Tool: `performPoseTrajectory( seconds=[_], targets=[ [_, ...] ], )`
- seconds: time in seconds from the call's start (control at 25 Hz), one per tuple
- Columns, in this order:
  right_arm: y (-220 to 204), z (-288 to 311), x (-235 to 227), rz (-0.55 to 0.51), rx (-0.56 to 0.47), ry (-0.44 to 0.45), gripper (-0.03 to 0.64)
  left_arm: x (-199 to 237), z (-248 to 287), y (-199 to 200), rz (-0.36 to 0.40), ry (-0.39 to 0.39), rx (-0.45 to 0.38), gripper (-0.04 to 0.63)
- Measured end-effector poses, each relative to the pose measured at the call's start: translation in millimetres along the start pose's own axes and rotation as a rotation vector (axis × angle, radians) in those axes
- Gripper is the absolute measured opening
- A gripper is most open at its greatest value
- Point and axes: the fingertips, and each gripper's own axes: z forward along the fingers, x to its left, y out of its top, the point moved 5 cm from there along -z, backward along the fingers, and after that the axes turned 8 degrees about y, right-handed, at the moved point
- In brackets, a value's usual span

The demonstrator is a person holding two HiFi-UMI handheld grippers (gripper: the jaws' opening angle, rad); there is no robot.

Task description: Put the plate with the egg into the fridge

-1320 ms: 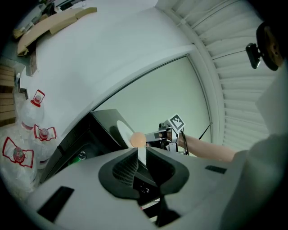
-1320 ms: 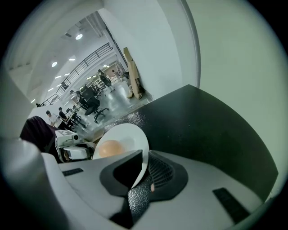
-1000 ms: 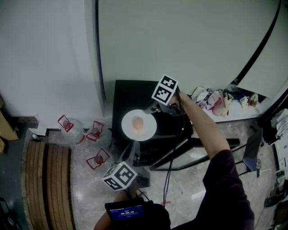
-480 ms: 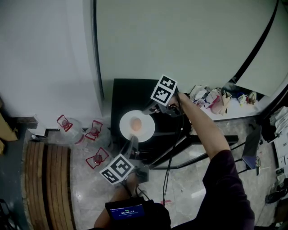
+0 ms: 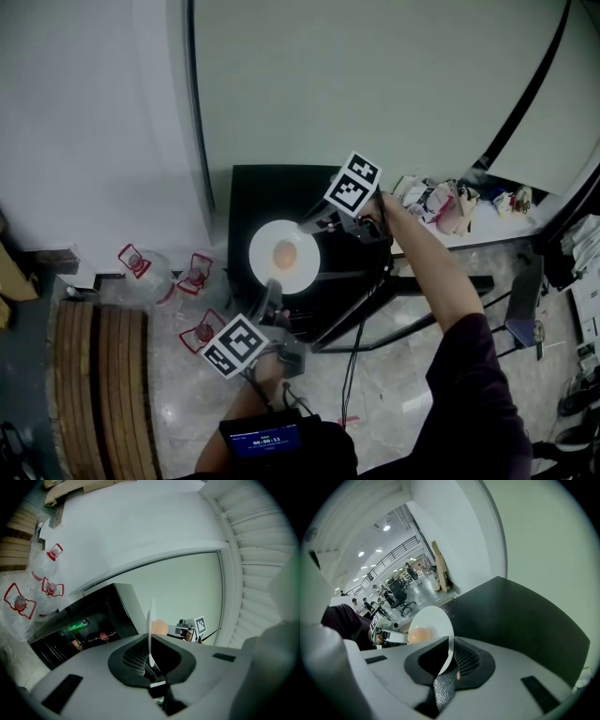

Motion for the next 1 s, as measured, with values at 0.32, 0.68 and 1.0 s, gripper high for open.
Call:
performPoseTrajectory(
  seconds=[0.32,0.68,1.0],
  targets=[
    [-10.4,-27.1,17.0,0.002,-0.111,-0.013,0.041,-5.9,-3.8,-14.6,-0.107,-0.044,0.049,0.018],
    [-36.8,-60.7,64.5,-0.102,-0.213,-0.105,0.042,-2.5,-30.8,-49.5,-0.183,-0.032,0.065,0.018],
    [-67.4,-50.6,104.3,-0.123,-0.254,-0.079,0.042,0.0,-61.7,-72.6,-0.177,-0.016,0.056,0.018]
  ],
)
